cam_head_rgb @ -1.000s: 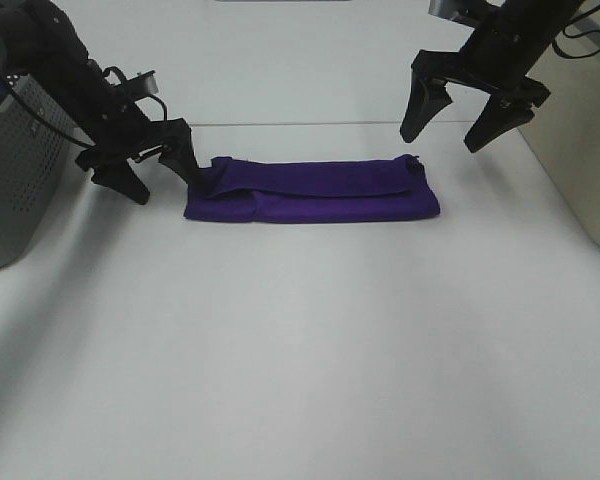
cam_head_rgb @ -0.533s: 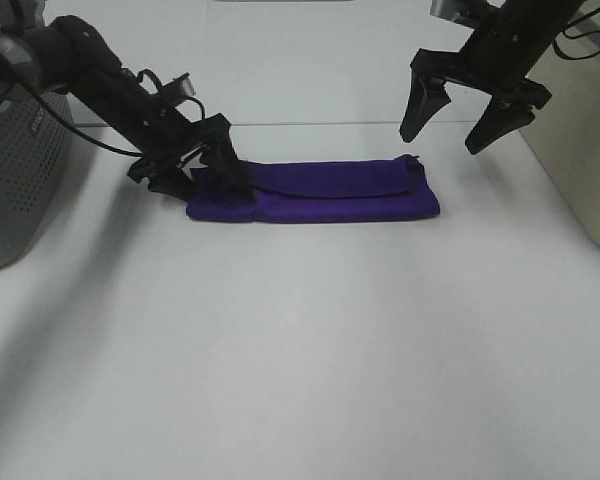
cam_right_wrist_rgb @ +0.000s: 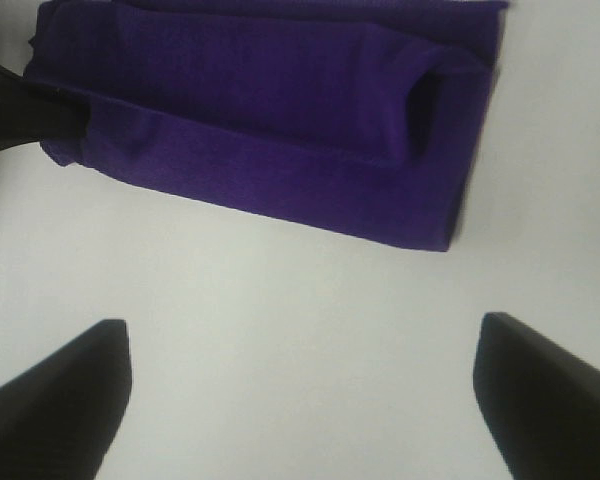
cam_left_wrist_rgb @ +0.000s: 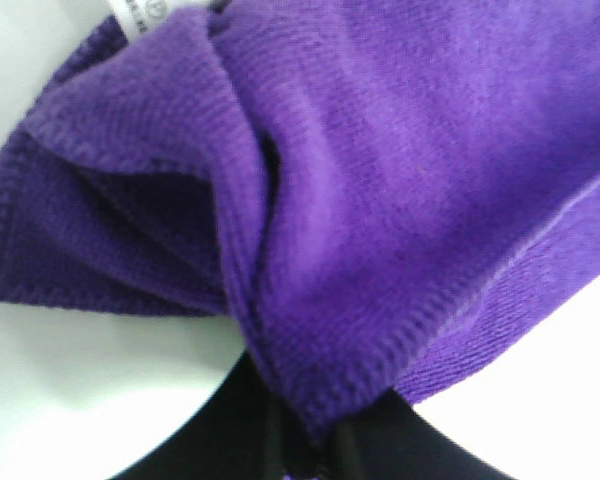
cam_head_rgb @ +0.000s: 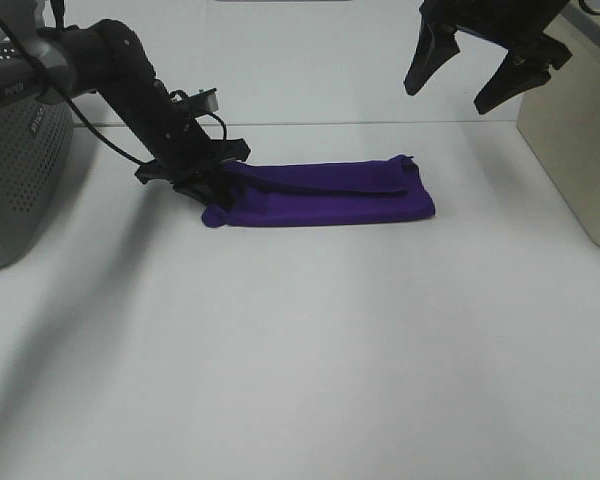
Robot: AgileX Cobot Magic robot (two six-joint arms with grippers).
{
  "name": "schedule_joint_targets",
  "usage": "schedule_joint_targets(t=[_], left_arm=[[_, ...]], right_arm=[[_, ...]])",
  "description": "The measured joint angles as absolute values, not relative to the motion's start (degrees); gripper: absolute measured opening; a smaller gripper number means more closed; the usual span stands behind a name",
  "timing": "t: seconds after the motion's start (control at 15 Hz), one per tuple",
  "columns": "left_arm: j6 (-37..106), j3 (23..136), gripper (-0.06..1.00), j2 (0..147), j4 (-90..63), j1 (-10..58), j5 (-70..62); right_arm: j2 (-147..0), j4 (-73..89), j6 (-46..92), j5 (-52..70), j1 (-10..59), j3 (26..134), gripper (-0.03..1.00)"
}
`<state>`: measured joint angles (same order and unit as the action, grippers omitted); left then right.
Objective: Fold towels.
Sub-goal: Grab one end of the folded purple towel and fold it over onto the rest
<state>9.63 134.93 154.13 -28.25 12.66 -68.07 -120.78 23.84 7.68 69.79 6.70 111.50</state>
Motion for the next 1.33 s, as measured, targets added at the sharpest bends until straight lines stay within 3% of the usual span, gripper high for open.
schedule_joint_targets(t=[0.13, 0.33, 1.0, 1.33], left_arm=[[9.6, 138.9, 0.03, 153.6, -18.9, 12.5, -69.2], [10.2, 140.6, 0.03, 149.8, -19.4, 11.7, -69.3], [12.5, 140.7, 0.03, 149.3, -23.7, 22.4, -68.9], [12.0, 140.7, 0.07, 149.3, -27.6, 25.8, -62.1]], right_arm=[[-117.6, 23.8, 7.6, 69.8, 6.7, 111.5, 0.9], [-112.6, 23.3, 7.6, 69.8, 6.7, 109.5, 0.9], [-79.0, 18.5, 6.2, 69.8, 6.7, 71.7, 0.9], [-67.1, 18.5, 5.1, 70.0, 6.7, 62.9, 0.9]])
